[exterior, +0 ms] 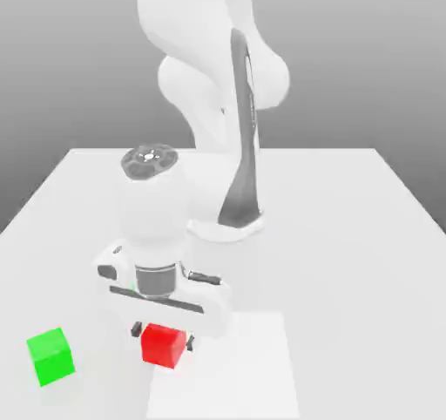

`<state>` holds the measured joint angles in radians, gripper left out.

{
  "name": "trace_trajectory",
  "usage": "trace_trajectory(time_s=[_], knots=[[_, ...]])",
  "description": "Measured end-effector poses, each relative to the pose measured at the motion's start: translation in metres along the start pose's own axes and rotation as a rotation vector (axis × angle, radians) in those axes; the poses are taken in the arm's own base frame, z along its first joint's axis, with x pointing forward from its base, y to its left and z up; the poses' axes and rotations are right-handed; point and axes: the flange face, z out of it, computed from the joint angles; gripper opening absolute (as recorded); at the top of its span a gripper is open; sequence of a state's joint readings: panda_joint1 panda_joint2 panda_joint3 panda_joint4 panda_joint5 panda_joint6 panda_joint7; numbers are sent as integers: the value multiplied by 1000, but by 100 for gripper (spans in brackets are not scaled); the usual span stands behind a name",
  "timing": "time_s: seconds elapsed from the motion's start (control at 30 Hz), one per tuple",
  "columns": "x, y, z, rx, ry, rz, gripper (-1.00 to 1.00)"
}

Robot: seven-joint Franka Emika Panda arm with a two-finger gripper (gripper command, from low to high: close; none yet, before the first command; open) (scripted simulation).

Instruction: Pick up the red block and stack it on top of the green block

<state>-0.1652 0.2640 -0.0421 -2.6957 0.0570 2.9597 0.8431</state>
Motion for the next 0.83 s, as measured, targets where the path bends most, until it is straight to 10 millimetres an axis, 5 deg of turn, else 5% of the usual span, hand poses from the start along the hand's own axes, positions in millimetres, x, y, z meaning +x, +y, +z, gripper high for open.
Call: trace_trajectory(time_s=[0.13,0.33,0.57,0.7,0.73,0.83], knots=[[0,0,0,0,0,0,-100],[2,0,-55,0,-1,7,-100],[140,54,-93,1,-2,581,-100],[156,60,-55,1,-1,647,-100],[156,61,-43,1,-1,649,100],[156,61,-43,1,-1,649,100]])
